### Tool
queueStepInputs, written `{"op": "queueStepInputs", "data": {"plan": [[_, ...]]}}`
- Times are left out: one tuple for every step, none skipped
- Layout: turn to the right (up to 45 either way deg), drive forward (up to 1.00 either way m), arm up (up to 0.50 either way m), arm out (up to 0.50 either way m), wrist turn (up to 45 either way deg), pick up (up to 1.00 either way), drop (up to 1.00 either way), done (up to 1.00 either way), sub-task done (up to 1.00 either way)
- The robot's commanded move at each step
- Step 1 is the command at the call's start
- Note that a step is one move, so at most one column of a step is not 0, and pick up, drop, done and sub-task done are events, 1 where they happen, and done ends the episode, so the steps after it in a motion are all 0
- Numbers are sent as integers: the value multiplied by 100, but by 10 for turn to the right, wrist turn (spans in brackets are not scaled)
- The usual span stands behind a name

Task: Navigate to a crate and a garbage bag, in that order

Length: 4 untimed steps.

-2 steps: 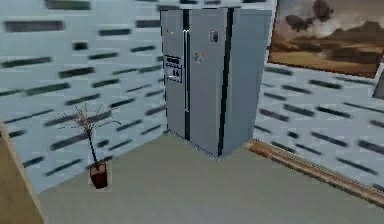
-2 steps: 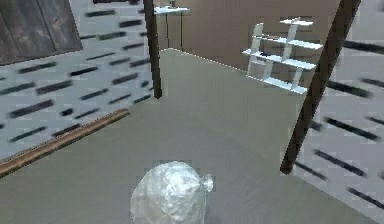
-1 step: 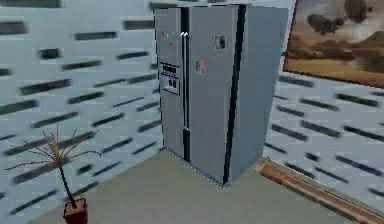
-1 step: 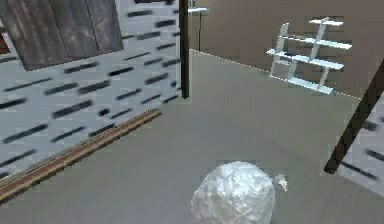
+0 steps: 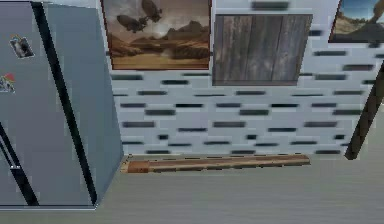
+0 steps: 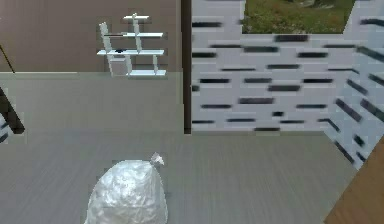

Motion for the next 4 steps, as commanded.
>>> {"op": "queueStepInputs", "data": {"plan": [[90, 0, 0, 0, 0, 0, 0, 0, 0], [0, 80, 0, 0, 0, 0, 0, 0, 0], [270, 0, 0, 0, 0, 0, 0, 0, 0], [0, 50, 0, 0, 0, 0, 0, 0, 0]]}}
